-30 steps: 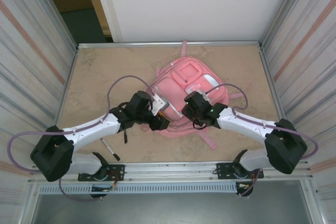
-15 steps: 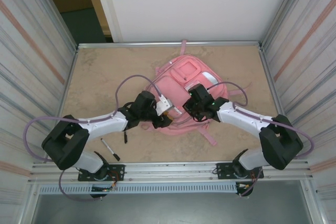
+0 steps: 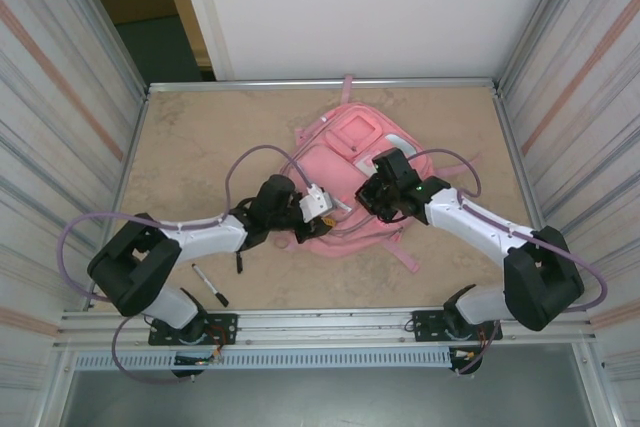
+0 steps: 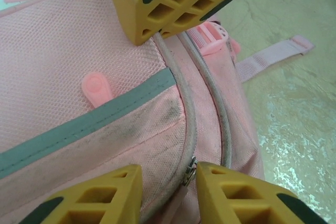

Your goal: Pack books, pencil case, and school supplies into a backpack

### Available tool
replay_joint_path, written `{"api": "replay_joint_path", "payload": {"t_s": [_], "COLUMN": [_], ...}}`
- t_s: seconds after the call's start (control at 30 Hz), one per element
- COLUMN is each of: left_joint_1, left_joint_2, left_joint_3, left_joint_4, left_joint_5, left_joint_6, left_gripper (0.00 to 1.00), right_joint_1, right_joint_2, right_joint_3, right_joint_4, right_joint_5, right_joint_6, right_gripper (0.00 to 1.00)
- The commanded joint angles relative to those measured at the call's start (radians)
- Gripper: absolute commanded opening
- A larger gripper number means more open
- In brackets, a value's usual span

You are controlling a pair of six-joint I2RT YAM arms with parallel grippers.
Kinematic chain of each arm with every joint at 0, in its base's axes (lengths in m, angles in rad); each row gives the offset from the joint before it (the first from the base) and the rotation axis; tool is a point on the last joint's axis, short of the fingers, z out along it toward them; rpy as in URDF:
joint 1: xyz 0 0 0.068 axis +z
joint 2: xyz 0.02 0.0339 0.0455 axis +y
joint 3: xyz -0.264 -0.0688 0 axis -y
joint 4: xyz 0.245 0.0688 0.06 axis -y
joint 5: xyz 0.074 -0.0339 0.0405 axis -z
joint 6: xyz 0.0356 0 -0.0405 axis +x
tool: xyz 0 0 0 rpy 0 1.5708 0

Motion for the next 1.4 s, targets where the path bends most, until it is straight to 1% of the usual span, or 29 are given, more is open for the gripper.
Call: {"api": "replay_joint_path", "payload": {"t_s": [0.0,0.13,0.27,0.4,0.53,0.63,0.77,0.87,0.97,1.07,1.13,1.23,1.3,1.37], "left_joint_1": [-0.018,-0.019,-0.018,-0.018,-0.018,-0.018,-0.017,-0.016,-0.011,0.008,0.012,0.025,0.025,0.025], "left_joint_2": [-0.037,-0.094,-0.14,-0.163,-0.137,-0.112,-0.088,-0.118,-0.18,-0.241,-0.248,-0.234,-0.203,-0.155], "left_joint_3": [-0.086,-0.139,-0.203,-0.234,-0.22,-0.169,-0.157,-0.177,-0.224,-0.218,-0.225,-0.21,-0.186,-0.175], "left_joint_4": [0.089,0.104,0.164,0.17,0.214,0.204,0.262,0.283,0.334,0.238,0.234,0.233,0.198,0.205], "left_joint_5": [0.026,-0.001,-0.056,-0.088,-0.131,-0.108,-0.088,-0.069,-0.061,-0.047,-0.047,-0.035,-0.029,-0.034], "left_joint_6": [0.063,0.089,0.05,0.044,0.032,0.038,-0.005,-0.024,-0.046,-0.033,-0.029,-0.051,-0.051,-0.059], "left_gripper": [0.3,0.3,0.29,0.28,0.35,0.37,0.39,0.4,0.42,0.43,0.43,0.43,0.42,0.42], "right_joint_1": [-0.028,-0.046,-0.064,-0.073,-0.066,-0.059,-0.054,-0.055,-0.058,-0.066,-0.067,-0.067,-0.067,-0.066], "right_joint_2": [-0.047,-0.055,-0.053,-0.042,-0.023,-0.005,0.001,-0.001,-0.004,0.004,0.012,0.017,0.024,0.029], "right_joint_3": [0.057,0.076,0.091,0.096,0.097,0.103,0.105,0.11,0.118,0.119,0.125,0.127,0.13,0.134], "right_joint_4": [0.056,0.035,0.026,0.026,0.051,0.062,0.066,0.047,0.02,0.014,0.017,0.028,0.031,0.037], "right_joint_5": [-0.063,-0.07,-0.097,-0.1,-0.152,-0.159,-0.181,-0.187,-0.184,-0.185,-0.207,-0.211,-0.209,-0.223], "right_joint_6": [-0.016,-0.035,-0.042,-0.046,-0.043,-0.043,-0.046,-0.072,-0.106,-0.115,-0.12,-0.121,-0.12,-0.118], "right_gripper": [0.0,0.0,0.0,0.0,0.0,0.0,0.0,0.0,0.0,0.0,0.0,0.0,0.0,0.0]}}
